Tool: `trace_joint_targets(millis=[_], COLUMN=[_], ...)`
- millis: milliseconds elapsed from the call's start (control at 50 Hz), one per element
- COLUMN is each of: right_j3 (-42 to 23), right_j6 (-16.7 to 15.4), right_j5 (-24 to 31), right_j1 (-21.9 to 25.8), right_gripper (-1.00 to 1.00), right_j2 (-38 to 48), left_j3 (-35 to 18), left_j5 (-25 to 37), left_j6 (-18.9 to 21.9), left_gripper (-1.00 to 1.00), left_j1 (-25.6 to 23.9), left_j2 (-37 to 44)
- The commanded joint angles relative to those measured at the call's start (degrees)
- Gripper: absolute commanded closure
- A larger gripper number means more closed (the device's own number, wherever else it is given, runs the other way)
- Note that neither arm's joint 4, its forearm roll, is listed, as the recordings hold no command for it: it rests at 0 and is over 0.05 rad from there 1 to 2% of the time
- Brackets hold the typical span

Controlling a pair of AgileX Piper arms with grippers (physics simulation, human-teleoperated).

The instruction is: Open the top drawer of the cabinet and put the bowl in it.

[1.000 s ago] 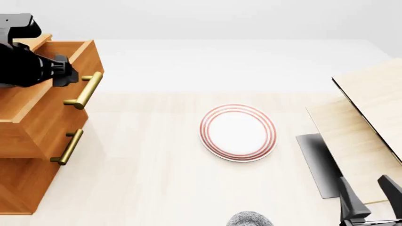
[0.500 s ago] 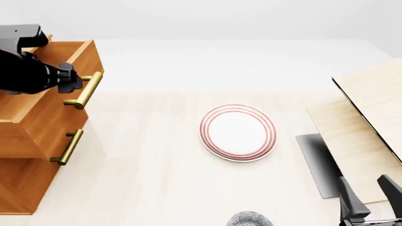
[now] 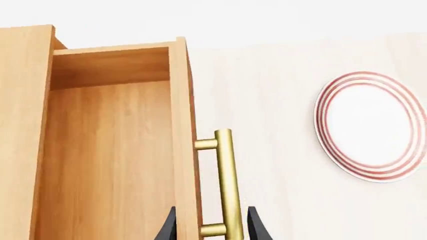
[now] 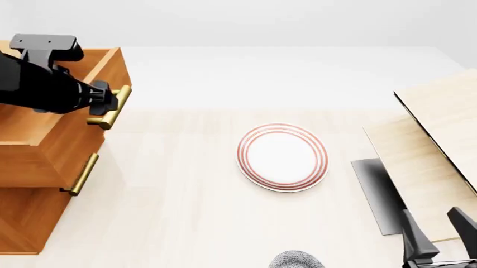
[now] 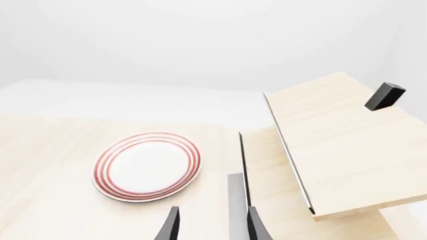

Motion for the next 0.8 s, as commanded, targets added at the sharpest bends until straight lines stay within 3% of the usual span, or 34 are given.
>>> trace_joint_targets(millis=[20,800], right_j3=[0.02,0.02], right_j6=[-0.05,-0.23], right_j5=[0.08,0.3], right_j1=[0.01,0.13], right_gripper=[-1.0,-1.0], right_j2=[-0.09,-0.11], left_j3=[0.23,-2.2], left_j5=[0.08,0.89], left_j6=[1.32,2.63], left_gripper=[-1.0,-1.0], left_j1=[-2.84,-9.02], left_j2=[1.28,3.17])
